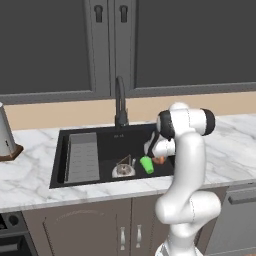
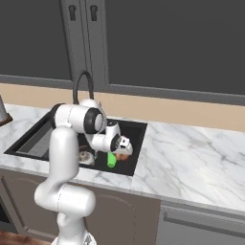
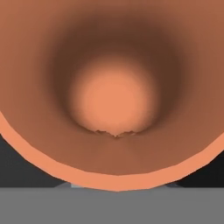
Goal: Pick the kettle and jug and place them in the sink. Then turn on the water.
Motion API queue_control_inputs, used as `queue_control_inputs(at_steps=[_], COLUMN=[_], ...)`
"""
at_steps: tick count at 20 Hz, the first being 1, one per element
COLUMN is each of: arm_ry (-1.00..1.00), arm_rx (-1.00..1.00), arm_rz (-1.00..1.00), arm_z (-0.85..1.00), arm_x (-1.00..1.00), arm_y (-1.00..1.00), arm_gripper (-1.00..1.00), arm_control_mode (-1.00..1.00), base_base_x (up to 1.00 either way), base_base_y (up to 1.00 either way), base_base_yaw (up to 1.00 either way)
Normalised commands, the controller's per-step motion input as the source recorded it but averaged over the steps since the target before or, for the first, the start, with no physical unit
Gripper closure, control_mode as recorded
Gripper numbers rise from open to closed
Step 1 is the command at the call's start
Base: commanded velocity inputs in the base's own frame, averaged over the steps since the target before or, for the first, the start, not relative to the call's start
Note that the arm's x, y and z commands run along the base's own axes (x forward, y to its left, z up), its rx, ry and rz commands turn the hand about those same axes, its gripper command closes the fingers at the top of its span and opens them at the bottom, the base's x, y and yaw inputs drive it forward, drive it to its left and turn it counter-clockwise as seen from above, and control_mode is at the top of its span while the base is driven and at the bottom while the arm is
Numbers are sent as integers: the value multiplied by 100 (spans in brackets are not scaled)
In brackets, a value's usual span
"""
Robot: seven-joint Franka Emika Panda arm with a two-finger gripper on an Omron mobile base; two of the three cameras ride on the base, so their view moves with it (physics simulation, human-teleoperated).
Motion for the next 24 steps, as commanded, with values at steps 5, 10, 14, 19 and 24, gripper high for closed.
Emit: queue_control_inputs(at_steps=[5, 10, 14, 19, 24], arm_ry=[3, 7, 8, 11, 4], arm_rx=[0, 0, 0, 0, 0], arm_rz=[0, 0, 0, 0, 0], arm_z=[-38, -38, -33, -37, -48], arm_x=[0, 3, 6, 2, 16], arm_y=[0, -5, -5, -2, 0], arm_gripper=[100, 100, 100, 100, 100], arm_control_mode=[-100, -100, -100, -100, -100], base_base_x=[0, 0, 0, 0, 0], base_base_y=[0, 0, 0, 0, 0], base_base_yaw=[0, 0, 0, 0, 0])
